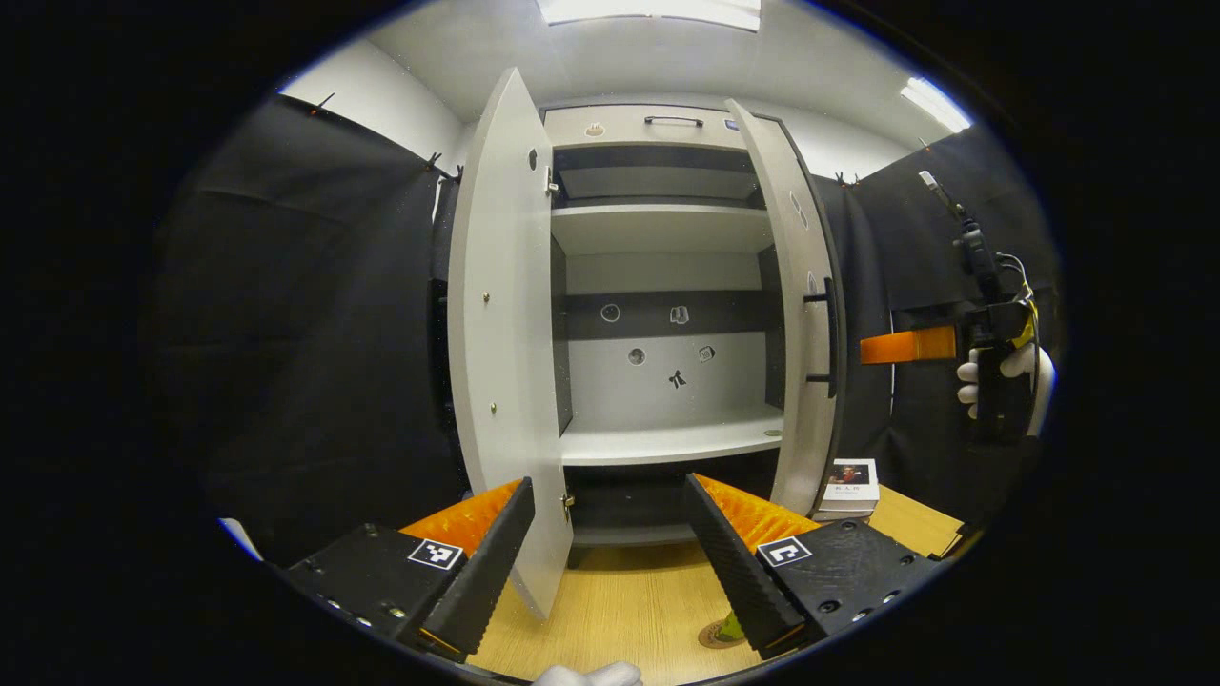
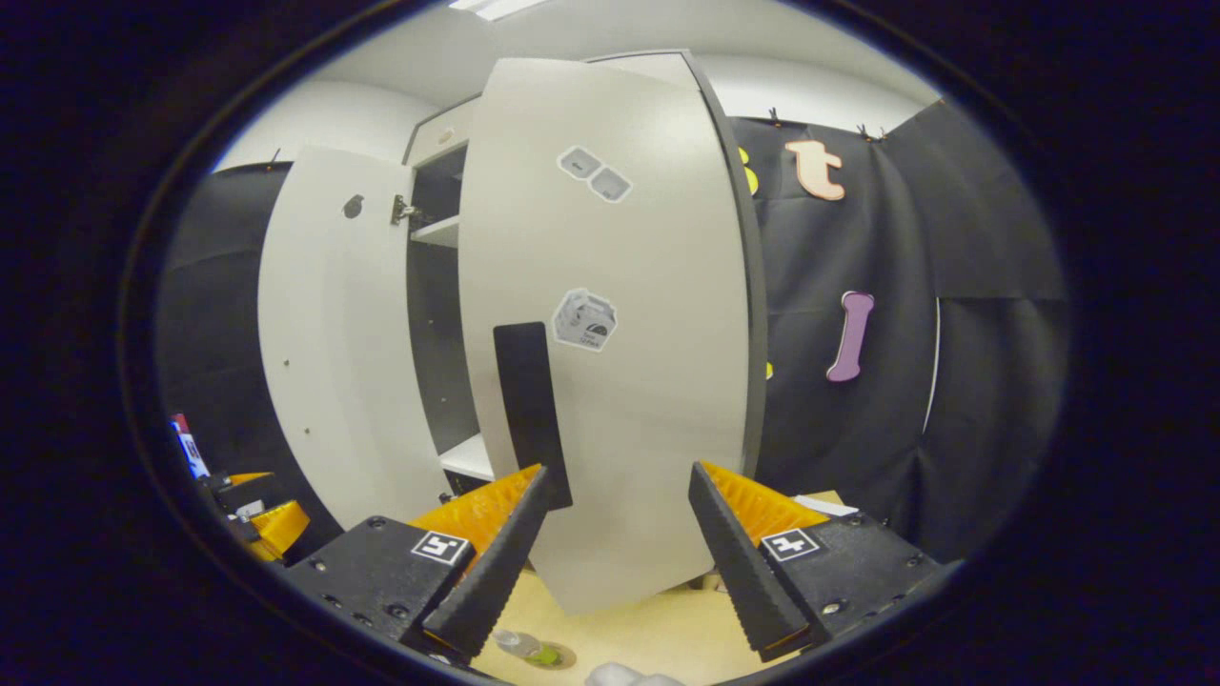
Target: Grasp the bottle in the cabinet with the left hand and place it on the coaster, then close the right door with the right hand and the left door with the left hand.
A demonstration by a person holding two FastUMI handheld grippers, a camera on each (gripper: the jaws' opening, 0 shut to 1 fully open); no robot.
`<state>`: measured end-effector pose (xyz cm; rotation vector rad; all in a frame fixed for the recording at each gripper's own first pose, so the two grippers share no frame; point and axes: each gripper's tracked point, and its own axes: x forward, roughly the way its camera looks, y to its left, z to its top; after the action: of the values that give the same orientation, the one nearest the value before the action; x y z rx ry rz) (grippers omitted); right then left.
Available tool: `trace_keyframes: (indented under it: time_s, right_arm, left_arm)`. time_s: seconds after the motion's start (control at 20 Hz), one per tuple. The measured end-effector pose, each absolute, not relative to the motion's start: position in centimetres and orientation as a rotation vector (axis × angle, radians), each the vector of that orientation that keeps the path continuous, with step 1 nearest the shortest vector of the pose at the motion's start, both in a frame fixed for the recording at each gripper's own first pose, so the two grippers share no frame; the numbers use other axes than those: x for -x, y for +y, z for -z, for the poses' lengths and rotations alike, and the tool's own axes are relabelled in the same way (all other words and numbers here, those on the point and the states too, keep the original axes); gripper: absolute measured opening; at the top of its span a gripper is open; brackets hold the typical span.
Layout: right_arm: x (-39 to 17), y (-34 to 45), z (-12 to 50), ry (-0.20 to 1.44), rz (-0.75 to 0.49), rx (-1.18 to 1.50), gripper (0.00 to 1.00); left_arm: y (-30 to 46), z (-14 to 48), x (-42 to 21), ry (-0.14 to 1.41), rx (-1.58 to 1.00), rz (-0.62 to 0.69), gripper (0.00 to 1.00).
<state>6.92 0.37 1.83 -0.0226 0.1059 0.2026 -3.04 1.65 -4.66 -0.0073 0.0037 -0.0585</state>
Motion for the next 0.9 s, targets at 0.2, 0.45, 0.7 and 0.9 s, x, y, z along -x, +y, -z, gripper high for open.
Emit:
trace_keyframes:
  time_s: [0.2, 0.45, 0.7, 0.9]
  right_arm:
    - [-6.1, 1.2, -1.9, 0.109, -0.209, 0.033, 0.94]
    - [-4.7, 2.3, -1.0, 0.111, -0.209, 0.067, 0.97]
    - [-3.2, 5.0, 0.9, 0.147, -0.243, 0.037, 0.96]
    - [-1.8, 6.2, 3.3, 0.187, -0.252, 0.055, 0.96]
  left_arm:
    - [2.1, 4.8, 2.7, 0.004, 0.019, 0.067, 0.96]
    - [3.8, 4.3, 1.8, -0.004, 0.029, 0.055, 0.96]
    - [7.8, 2.9, 0.8, -0.026, 0.065, 0.012, 0.96]
    - [12.7, 1.5, 0.2, -0.052, 0.038, -0.059, 0.96]
